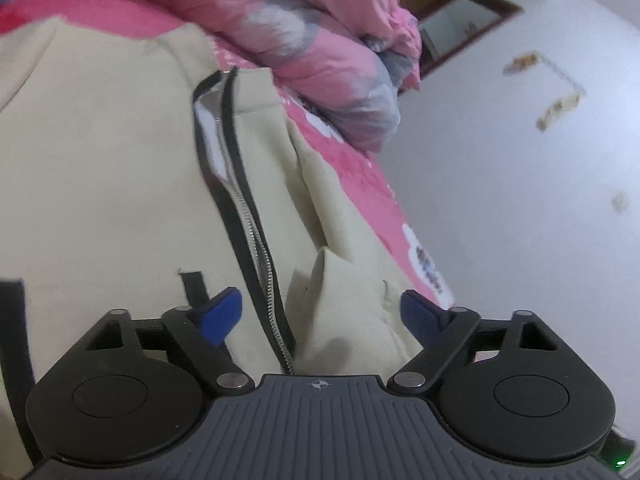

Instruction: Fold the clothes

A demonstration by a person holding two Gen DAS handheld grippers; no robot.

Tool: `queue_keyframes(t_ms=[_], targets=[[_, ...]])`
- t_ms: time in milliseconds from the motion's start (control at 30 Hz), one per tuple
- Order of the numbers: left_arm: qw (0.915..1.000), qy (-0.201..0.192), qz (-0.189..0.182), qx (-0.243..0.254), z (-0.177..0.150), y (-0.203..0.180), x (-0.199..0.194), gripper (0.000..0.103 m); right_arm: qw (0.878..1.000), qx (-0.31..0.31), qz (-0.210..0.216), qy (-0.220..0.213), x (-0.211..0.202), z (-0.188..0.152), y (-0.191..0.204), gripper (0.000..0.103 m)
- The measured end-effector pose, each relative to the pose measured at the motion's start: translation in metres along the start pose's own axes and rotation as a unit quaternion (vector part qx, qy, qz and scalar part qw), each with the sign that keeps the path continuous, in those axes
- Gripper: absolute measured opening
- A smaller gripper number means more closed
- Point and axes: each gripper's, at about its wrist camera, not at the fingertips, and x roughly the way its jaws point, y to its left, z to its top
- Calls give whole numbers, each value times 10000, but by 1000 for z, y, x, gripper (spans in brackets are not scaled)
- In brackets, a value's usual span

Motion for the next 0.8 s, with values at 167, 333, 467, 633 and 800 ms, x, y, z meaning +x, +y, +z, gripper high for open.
queue_keyframes(t_ms=[167, 333, 467, 633, 800], targets=[[9947, 502, 408, 802, 0, -23, 26, 85, 9894, 1251, 483, -550, -36, -34, -27, 32], [9865, 808, 513, 1332, -8, -41, 39, 85, 9666, 2191, 761, -1094, -52, -70, -50, 33], [9778, 859, 619, 1807, -21, -48, 32, 74, 9549, 2533, 929, -1238, -48, -85, -55, 36], [9682, 728, 957, 2193, -35, -53, 25, 55, 9489, 2781, 824, -1241, -47, -99, -56, 38], [9607, 502, 1112, 2495, -46, -64, 13, 23, 9600, 2510, 479, -1145, -55, -102, -47, 46]])
